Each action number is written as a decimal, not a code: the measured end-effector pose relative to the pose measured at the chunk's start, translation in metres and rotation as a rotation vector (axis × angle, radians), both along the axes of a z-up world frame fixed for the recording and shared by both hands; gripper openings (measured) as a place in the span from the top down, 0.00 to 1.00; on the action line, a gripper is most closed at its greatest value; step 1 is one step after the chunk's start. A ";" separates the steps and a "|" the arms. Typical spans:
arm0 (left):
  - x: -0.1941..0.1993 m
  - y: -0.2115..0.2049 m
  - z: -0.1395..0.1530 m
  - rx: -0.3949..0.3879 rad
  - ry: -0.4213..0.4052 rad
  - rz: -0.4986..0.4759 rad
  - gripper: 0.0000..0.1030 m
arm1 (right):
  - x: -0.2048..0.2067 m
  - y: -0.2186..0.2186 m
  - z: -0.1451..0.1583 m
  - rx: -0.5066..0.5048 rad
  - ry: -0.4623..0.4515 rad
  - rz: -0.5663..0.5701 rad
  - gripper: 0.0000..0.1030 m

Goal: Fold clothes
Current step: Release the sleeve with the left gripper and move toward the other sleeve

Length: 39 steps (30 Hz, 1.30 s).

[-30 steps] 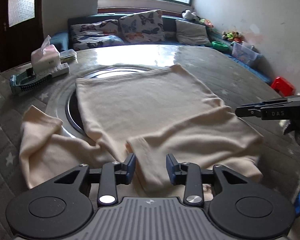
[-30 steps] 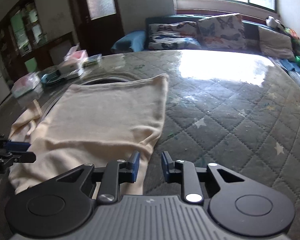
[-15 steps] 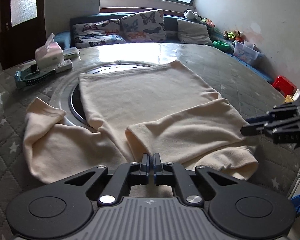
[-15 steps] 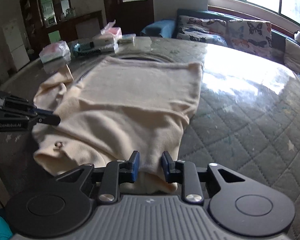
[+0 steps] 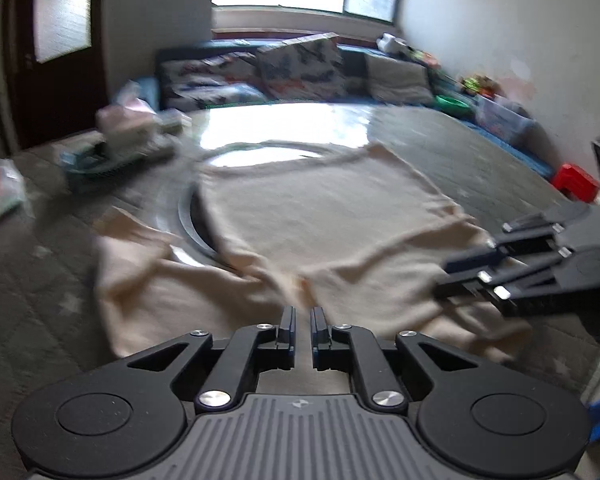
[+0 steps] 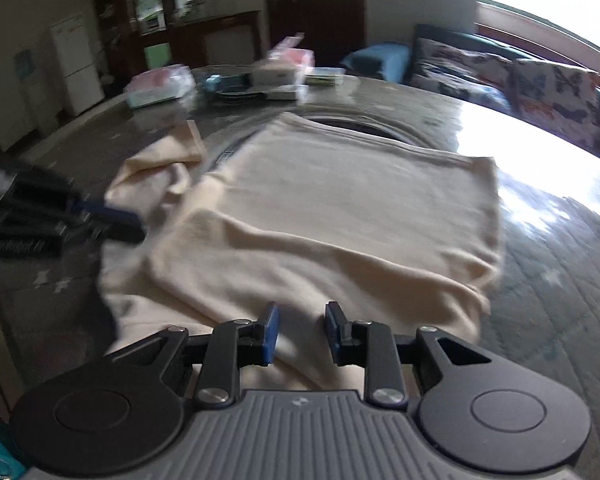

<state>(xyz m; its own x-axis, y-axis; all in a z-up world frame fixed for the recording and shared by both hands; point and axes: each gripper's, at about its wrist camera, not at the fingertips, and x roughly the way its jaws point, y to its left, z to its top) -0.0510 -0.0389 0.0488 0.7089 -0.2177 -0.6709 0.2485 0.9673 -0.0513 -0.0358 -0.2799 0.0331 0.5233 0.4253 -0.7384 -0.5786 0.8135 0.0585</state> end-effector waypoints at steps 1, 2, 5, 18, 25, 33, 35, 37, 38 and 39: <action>0.002 0.004 0.000 0.031 -0.018 0.034 0.82 | 0.000 0.005 -0.001 -0.004 -0.002 0.014 0.75; 0.004 0.009 0.001 0.062 -0.037 0.067 0.74 | -0.001 0.010 -0.001 -0.008 -0.003 0.029 0.73; 0.012 0.019 0.000 0.148 -0.090 0.145 0.65 | -0.001 0.022 -0.001 -0.012 -0.006 0.058 0.72; 0.051 0.026 -0.036 0.354 -0.124 0.137 0.63 | 0.001 0.029 -0.001 0.012 0.011 0.062 0.69; 0.056 0.050 -0.036 0.285 -0.098 0.242 0.89 | 0.002 0.030 -0.002 0.015 0.016 0.055 0.69; 0.050 0.095 -0.033 0.161 -0.071 0.481 0.92 | 0.002 0.032 -0.003 0.011 0.017 0.057 0.68; 0.047 0.108 -0.034 0.117 -0.049 0.523 0.92 | 0.002 0.032 -0.004 0.011 0.016 0.056 0.68; 0.043 0.121 -0.035 0.069 -0.034 0.564 0.91 | 0.002 0.032 -0.004 0.010 0.015 0.057 0.67; 0.039 0.127 -0.034 0.043 -0.034 0.581 0.90 | 0.002 0.032 -0.004 0.011 0.015 0.057 0.67; 0.035 0.131 -0.034 0.006 -0.033 0.587 0.90 | 0.002 0.032 -0.003 0.012 0.016 0.056 0.67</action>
